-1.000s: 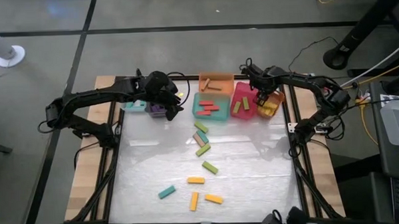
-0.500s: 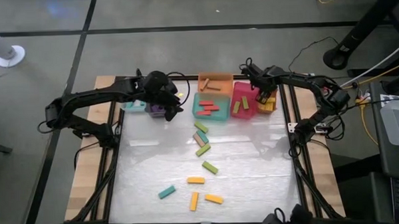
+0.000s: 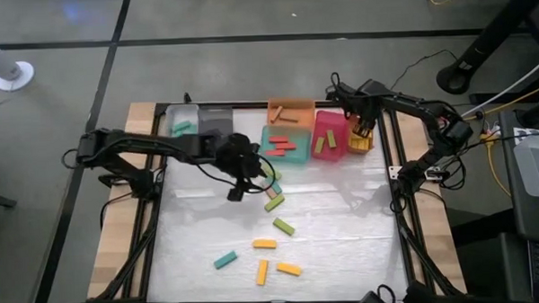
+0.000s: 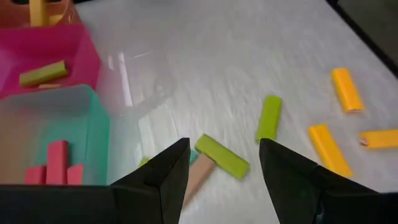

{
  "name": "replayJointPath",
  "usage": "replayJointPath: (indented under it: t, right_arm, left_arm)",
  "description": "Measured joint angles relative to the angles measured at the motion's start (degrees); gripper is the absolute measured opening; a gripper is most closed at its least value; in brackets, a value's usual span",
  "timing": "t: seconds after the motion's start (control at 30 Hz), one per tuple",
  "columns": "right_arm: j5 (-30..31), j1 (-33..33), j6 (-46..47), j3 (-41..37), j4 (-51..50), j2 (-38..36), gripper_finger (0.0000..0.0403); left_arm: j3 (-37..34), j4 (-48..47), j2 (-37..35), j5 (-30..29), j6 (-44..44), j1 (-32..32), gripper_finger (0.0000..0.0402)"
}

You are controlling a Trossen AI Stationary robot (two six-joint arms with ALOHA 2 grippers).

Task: Sort blocks
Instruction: Put the brown block into the left orange bin

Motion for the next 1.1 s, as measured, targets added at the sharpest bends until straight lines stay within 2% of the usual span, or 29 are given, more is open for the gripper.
replayJointPath:
  t: [0.1,0.2,0.47,0.6,0.8,1.1]
  right_arm:
    - [-1.7,0.0,3.3,4.2,-2.7,0.0,0.0205]
    - [-6.6,0.0,6.1,9.0,-4.5,0.0,0.0205]
    - [-29.6,0.1,11.7,20.4,-4.0,-0.1,0.0205]
    - [-37.7,1.0,13.4,22.8,-0.8,-0.1,0.0205]
    - [-40.6,6.0,13.6,23.2,4.3,-0.1,0.0205]
    - [-41.1,19.3,13.5,23.2,7.5,-0.1,0.0205]
  left_arm:
    - [0.0,3.1,3.5,-0.4,0.7,0.0,0.0182]
    - [0.0,5.0,7.3,-0.5,0.7,0.6,0.0182]
    - [0.0,5.0,16.6,-0.5,4.6,0.9,0.0182]
    - [0.0,5.8,19.9,-0.5,9.3,0.8,0.0182]
    - [0.0,5.9,22.8,-0.8,11.7,1.3,0.0182]
    - [0.2,6.3,25.5,-1.6,14.5,1.6,0.0182]
